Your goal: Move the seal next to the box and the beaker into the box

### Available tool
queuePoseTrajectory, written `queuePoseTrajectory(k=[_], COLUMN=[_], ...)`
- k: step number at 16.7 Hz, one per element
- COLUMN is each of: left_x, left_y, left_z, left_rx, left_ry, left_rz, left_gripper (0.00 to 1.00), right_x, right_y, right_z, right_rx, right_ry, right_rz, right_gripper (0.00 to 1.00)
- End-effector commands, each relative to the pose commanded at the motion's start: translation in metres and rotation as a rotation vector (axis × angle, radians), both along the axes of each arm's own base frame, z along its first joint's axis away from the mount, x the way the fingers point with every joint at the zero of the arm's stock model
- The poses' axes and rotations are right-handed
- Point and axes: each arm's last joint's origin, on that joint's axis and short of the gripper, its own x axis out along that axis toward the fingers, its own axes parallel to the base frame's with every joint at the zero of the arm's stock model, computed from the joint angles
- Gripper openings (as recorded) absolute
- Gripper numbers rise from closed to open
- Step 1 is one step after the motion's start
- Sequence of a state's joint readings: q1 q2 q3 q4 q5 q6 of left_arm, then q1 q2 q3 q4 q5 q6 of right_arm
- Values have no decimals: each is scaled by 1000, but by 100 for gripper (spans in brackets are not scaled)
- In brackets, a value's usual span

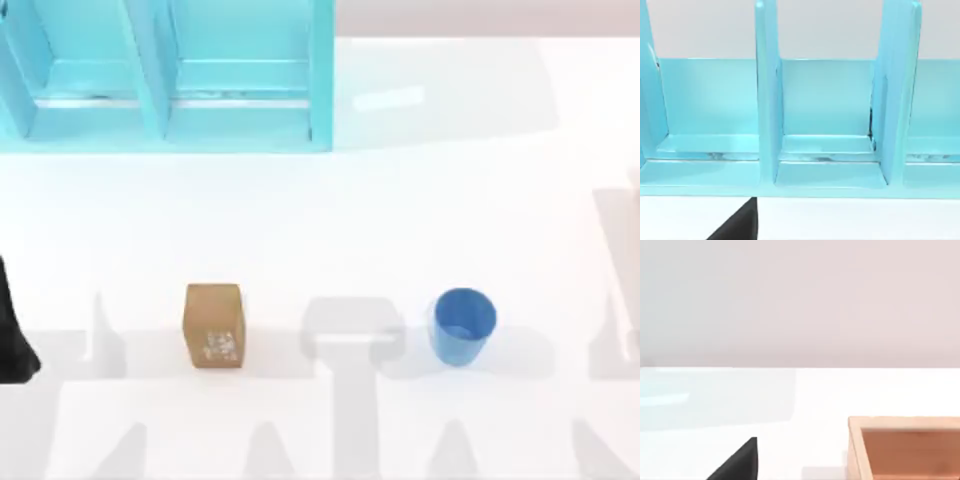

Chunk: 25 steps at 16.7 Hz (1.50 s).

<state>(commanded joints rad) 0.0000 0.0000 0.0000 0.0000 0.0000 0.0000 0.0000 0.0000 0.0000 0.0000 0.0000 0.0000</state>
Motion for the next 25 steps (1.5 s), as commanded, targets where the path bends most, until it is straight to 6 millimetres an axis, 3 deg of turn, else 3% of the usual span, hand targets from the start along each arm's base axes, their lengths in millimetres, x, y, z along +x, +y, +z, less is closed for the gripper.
queuePoseTrajectory(k=[4,7,11,14,17,20,22,25], left_x=[0,0,0,0,0,0,0,0], left_y=[0,0,0,0,0,0,0,0], left_z=[0,0,0,0,0,0,0,0], left_rx=[0,0,0,0,0,0,0,0], left_ry=[0,0,0,0,0,0,0,0], left_rz=[0,0,0,0,0,0,0,0], left_gripper=[100,100,100,100,100,100,100,100], right_x=[0,1,9,27,53,82,101,123], right_y=[1,8,26,49,85,136,176,242], right_z=[4,27,86,135,180,212,222,219], right_rx=[7,41,111,164,204,223,223,204], right_ry=[12,74,209,358,533,727,858,1040], right_rz=[13,89,240,357,461,531,550,526], right_gripper=[100,100,100,100,100,100,100,100])
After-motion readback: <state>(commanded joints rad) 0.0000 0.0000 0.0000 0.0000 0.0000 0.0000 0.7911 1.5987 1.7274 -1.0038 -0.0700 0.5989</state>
